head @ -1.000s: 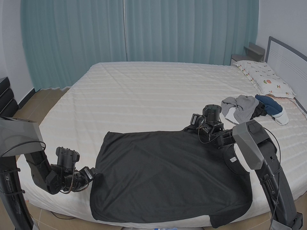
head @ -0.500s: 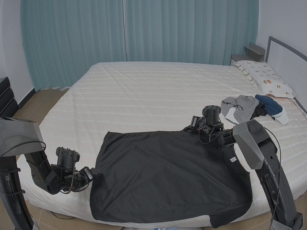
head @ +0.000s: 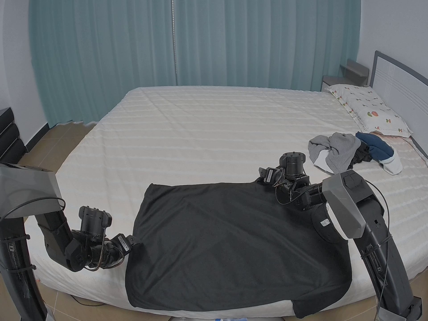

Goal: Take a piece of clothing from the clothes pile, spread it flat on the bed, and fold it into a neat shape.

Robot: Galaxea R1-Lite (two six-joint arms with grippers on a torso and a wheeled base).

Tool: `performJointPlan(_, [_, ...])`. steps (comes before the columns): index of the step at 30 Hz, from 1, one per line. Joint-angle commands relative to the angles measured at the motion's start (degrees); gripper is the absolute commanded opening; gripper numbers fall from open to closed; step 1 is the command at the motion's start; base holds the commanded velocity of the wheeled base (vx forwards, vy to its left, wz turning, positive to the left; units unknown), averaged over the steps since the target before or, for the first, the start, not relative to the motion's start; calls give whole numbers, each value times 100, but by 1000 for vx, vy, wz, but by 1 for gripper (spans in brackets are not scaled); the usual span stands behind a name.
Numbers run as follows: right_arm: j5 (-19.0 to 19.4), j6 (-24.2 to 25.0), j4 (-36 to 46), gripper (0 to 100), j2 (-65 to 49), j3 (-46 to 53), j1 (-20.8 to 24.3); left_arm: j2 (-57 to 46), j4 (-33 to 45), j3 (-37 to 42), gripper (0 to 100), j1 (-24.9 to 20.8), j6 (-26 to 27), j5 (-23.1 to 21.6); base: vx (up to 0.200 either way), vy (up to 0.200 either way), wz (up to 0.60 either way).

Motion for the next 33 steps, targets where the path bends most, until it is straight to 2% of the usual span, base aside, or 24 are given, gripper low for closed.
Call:
performJointPlan(1, [1, 1, 10, 100, 99, 1, -7, 44, 0, -2, 100, 0, 0, 1, 0, 0, 0])
performJointPlan(2, [1, 1, 28, 100, 108, 1, -24, 53, -9, -2, 100, 0, 0, 1, 0, 0, 0])
performJointPlan(3, [1, 1, 46, 0, 108, 1, -33, 53, -9, -2, 100, 0, 0, 1, 0, 0, 0])
performJointPlan(11, [9, 1, 133, 0, 169, 1, -77, 141, -281, 59, 100, -8, 0, 1, 0, 0, 0])
performJointPlan(23, [45, -17, -833, 0, 37, 1, -16, 141, -308, 77, 100, -8, 0, 1, 0, 0, 0])
performJointPlan(33, [106, -412, -1431, 0, -15, 1, -121, 149, -317, 86, 100, -17, 0, 1, 0, 0, 0])
